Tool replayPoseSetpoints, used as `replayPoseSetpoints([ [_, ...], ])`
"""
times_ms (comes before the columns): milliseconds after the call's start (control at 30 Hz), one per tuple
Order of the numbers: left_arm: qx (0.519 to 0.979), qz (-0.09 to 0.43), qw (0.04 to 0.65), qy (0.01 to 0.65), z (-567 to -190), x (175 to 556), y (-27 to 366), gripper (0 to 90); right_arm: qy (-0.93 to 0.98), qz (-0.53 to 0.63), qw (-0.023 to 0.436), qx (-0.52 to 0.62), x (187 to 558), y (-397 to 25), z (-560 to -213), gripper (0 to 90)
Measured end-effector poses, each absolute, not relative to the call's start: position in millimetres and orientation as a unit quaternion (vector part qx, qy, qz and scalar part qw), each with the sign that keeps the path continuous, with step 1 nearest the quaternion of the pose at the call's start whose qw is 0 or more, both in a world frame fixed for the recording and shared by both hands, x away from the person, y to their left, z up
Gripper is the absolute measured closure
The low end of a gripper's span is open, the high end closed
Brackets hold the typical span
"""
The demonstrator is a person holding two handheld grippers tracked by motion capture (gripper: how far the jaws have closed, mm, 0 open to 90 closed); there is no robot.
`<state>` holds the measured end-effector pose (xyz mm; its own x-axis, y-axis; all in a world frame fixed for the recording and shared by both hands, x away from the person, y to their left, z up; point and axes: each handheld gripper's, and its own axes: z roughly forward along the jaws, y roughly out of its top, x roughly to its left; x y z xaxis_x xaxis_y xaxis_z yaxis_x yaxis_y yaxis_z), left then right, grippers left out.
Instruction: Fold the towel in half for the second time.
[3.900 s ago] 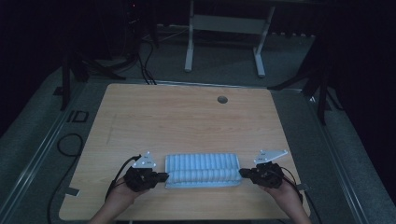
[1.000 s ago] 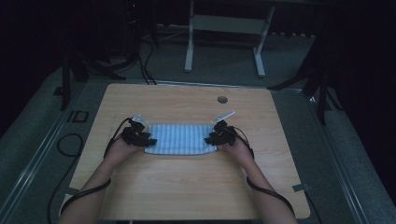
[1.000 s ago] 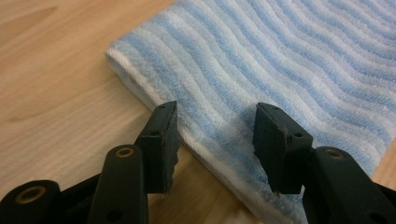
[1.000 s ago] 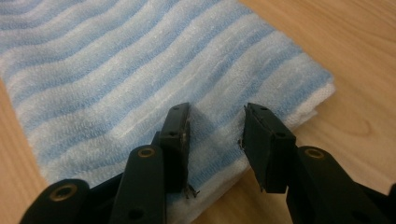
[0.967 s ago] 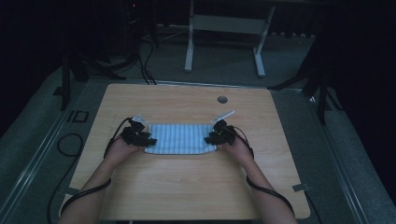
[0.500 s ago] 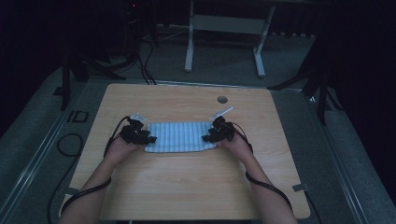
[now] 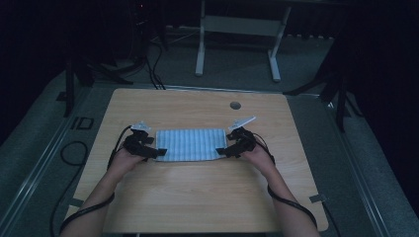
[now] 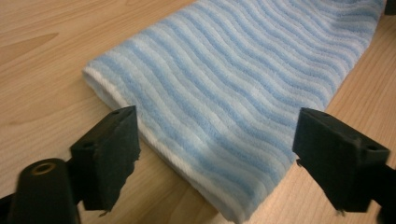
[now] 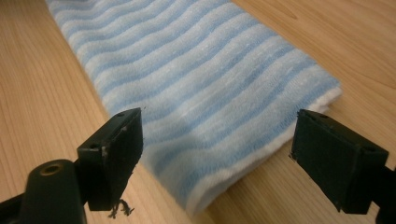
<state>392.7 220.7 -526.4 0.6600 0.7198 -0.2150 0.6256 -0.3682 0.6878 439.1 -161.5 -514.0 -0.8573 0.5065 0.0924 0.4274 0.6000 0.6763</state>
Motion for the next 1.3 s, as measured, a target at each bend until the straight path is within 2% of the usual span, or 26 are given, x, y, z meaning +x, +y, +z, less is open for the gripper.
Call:
replayPoseSetpoints([
  [67, 0.824, 0.072, 0.384, 0.409, -529, 389, 221, 7.1, 0.893, 0.364, 0.061, 0.258, 436, -165, -514, 13.9],
  [200, 0.813, 0.084, 0.397, 0.418, -532, 380, 228, 1.2, 0.889, 0.371, 0.076, 0.255, 430, -174, -514, 12.5],
  [867, 0.8, 0.112, 0.414, 0.419, -545, 328, 266, 1.3, 0.867, 0.401, 0.087, 0.283, 397, -241, -529, 12.5],
  [1067, 0.795, 0.103, 0.417, 0.428, -551, 313, 275, 1.3, 0.858, 0.406, 0.097, 0.3, 381, -263, -530, 12.6],
  [1300, 0.79, 0.131, 0.418, 0.429, -552, 300, 284, 1.3, 0.849, 0.407, 0.103, 0.321, 364, -284, -533, 13.0],
])
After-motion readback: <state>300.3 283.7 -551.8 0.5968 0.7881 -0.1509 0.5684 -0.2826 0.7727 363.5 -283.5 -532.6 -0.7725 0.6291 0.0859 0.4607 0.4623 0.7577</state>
